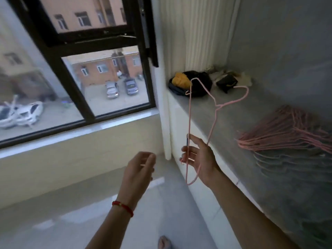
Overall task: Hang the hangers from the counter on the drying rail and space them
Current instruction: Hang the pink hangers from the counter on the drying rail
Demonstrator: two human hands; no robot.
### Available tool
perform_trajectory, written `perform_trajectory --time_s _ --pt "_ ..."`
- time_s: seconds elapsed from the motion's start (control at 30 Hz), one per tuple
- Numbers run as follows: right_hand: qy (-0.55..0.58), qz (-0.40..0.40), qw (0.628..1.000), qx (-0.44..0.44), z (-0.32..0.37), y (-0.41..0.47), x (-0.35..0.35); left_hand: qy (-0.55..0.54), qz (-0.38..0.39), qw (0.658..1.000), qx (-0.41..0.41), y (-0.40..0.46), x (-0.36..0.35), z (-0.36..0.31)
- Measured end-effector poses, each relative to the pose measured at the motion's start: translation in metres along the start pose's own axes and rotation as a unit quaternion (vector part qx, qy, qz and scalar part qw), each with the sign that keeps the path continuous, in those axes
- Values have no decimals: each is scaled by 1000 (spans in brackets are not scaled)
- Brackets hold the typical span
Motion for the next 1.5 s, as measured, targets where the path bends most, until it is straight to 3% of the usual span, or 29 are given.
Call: perform_trajectory --time_s 0.13,0.27,0.6,0.77,1.0,1.2,1.5 --pt "-128 106 985 -47 -93 -68 -78 -36 -122 989 80 -67 105 49" --pt "-239 222 942 -86 -169 -145 -137 -56 -232 959 151 -145 200 93" --pt "-390 365 838 -113 -331 -362 -293 -21 -399 899 178 -326 435 153" --pt "-391 428 809 -101 -398 -507 -386 3 -430 881 199 -415 558 187" --pt "-357 524 768 -90 -447 -662 -499 25 -403 894 194 -483 676 218" --pt "-372 487 785 -85 -505 -727 -589 -80 -436 870 217 -508 766 256" --pt "-318 579 741 -121 -575 -794 -754 -97 -507 835 191 -495 935 300"
Point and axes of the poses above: each hand's wrist, its own y-axis towards the middle knuckle, its own x-axis out of the back of the hand, z = x × y, the point moved 7 cm from there along y, towards the middle knuckle, and after that the axes turned 8 degrees about -z, right-handed, at the moved point
